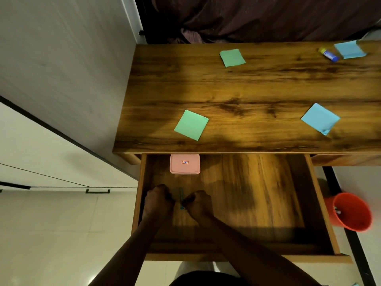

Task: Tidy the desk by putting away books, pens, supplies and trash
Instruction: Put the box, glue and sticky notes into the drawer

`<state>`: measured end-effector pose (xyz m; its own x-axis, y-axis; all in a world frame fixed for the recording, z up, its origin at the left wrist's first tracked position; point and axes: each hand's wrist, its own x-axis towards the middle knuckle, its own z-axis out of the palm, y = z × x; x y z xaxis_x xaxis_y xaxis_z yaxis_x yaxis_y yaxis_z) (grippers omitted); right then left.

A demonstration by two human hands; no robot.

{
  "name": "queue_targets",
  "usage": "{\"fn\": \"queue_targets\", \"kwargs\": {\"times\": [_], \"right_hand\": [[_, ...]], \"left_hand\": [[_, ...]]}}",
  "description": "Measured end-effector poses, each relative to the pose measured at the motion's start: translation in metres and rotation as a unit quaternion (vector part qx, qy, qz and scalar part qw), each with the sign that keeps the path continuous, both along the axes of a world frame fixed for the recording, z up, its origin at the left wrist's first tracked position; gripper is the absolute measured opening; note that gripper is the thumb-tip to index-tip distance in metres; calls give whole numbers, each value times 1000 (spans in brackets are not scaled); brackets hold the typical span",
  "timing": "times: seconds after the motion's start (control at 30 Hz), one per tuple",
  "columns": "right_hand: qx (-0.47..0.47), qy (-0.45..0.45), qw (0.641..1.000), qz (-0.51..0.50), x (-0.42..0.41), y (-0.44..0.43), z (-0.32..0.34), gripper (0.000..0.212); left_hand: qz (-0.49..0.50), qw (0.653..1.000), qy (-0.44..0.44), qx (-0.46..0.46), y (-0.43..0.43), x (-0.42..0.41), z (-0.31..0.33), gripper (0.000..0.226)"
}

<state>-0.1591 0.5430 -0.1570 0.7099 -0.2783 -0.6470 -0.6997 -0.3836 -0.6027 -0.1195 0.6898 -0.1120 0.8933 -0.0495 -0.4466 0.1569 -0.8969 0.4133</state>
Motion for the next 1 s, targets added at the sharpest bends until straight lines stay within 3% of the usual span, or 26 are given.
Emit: {"fn": "queue_targets", "kwargs": {"times": [0.23, 0.47, 0.63, 1.0], "right_hand": [[69, -23, 997, -28, -10, -16, 35, 5], [177, -89, 977, -83, -40, -81, 104, 14], [152, -188, 964, -114, -71, -146, 154, 10], [155, -296, 925, -179, -163, -319, 216, 12]], "left_hand": [[-11, 999, -23, -36, -9, -6, 26, 35], [-44, 985, -115, -123, -61, -19, 78, 20], [-71, 968, -165, -174, -124, -31, 116, 15], [-86, 941, -170, -278, -317, -108, 170, 3]]}}
